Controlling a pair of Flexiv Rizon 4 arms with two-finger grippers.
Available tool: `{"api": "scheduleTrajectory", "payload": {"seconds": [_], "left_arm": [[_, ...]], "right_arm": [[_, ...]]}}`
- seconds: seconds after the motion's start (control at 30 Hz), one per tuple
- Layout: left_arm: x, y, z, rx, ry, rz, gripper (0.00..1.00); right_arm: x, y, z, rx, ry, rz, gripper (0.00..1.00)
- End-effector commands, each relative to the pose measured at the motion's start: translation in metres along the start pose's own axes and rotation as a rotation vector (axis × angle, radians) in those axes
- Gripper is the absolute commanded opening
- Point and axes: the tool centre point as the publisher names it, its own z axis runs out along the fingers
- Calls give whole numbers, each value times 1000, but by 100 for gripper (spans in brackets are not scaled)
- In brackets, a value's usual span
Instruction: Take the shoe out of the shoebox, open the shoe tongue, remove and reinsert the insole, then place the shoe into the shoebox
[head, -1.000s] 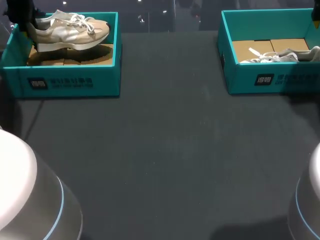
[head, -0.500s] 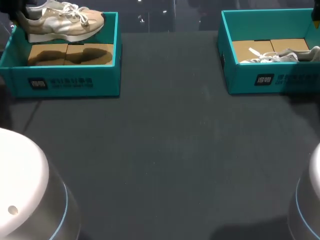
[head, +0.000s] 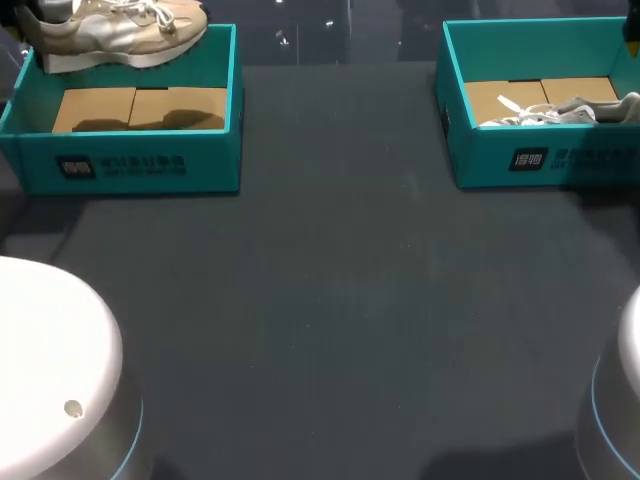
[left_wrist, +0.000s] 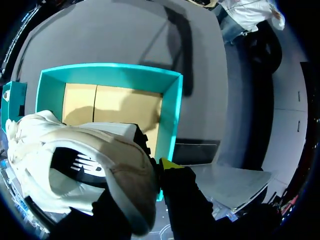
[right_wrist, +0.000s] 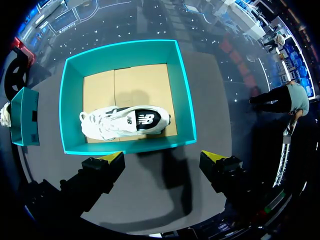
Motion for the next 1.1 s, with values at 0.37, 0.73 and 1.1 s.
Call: {"api": "scheduleTrajectory", "payload": {"seconds": [0.37,0.73,1.1], "left_arm": [[2,-29,-14,-98,1,0,0],[-28,-125,-37,-107,56,-14,0],[-55,-210,-51,-114,25,35,0]], "right_arm": [[0,0,0,1,-1,0,100],[0,0,0,1,-1,0,100],[0,0,0,1,-1,0,100]]}}
